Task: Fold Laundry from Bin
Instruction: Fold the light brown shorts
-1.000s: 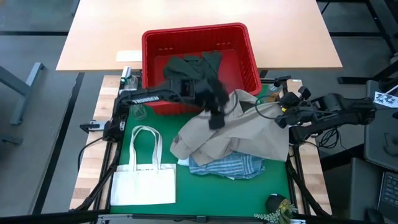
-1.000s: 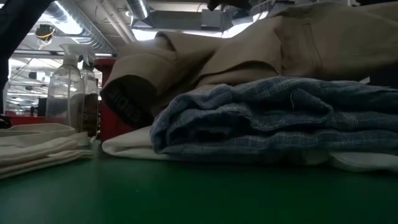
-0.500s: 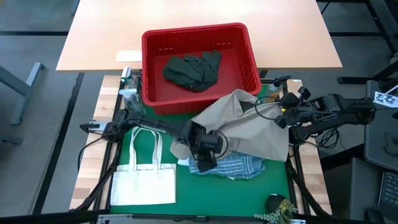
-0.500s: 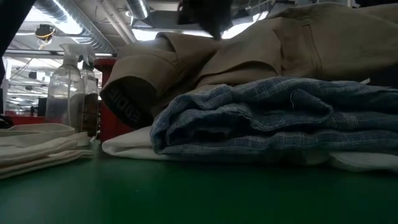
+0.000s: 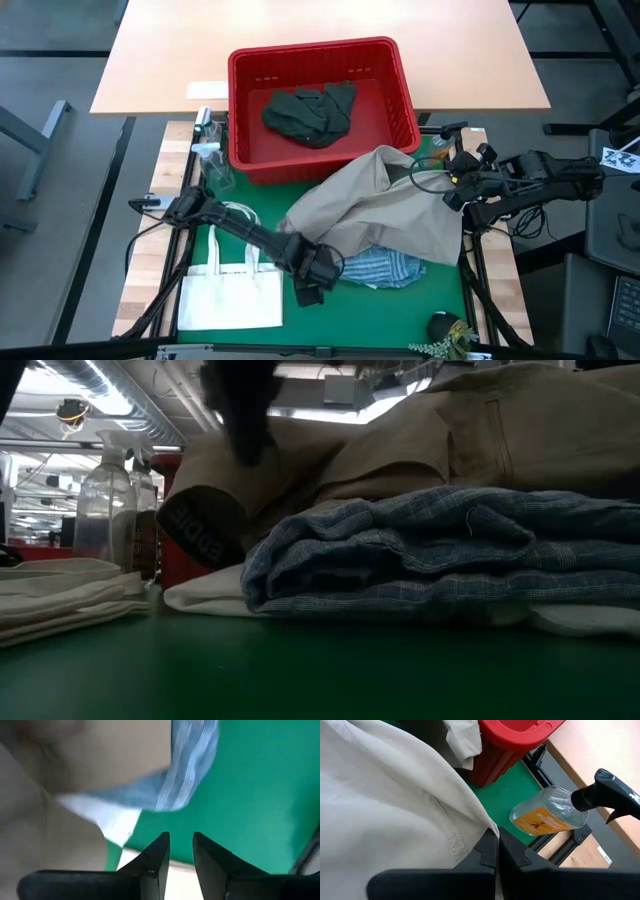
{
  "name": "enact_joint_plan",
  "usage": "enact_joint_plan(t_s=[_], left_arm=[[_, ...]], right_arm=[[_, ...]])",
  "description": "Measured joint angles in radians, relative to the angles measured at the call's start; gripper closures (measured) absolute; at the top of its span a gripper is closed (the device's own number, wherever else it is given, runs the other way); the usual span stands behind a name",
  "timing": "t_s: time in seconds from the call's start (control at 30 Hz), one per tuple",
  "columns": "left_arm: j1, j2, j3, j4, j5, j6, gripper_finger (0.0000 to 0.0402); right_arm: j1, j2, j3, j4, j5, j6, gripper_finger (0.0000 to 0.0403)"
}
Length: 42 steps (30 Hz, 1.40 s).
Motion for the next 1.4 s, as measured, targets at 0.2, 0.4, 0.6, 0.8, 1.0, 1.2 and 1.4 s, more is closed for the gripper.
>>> enact_joint_plan(t_s=[0.2, 0.4, 0.6, 0.8, 1.0, 1.2, 1.4], left_arm=[[-0.054, -0.071, -0.091, -0.040, -0.043, -0.075, 0.0342], [-0.111, -0.307, -0.313, -0.036, -0.265, -0.225, 0.0360], [-0.193, -0.577, -0.726, 0.452, -0.508, -0.524, 0.0375], [-0.196, -0.605, -0.993, 1.115, -0.631, -0.549, 0.0385], [-0.135, -0.589, -1.045, 1.300, -0.550, -0.549, 0.0369], [-0.090, -0.581, -1.047, 1.308, -0.455, -0.564, 0.0308], [-0.088, -0.521, -1.047, 1.339, -0.388, -0.658, 0.0251]], right_arm=[[0.000, 0.000, 0.000, 0.000, 0.000, 0.000, 0.0402], [0.000, 0.000, 0.000, 0.001, 0.000, 0.000, 0.0402], [0.000, 0.000, 0.000, 0.001, 0.000, 0.000, 0.0402], [0.000, 0.000, 0.000, 0.002, 0.000, 0.000, 0.0402], [0.000, 0.000, 0.000, 0.002, 0.000, 0.000, 0.0402], [0.000, 0.000, 0.000, 0.002, 0.000, 0.000, 0.0402], [0.000, 0.000, 0.000, 0.002, 0.000, 0.000, 0.0402]])
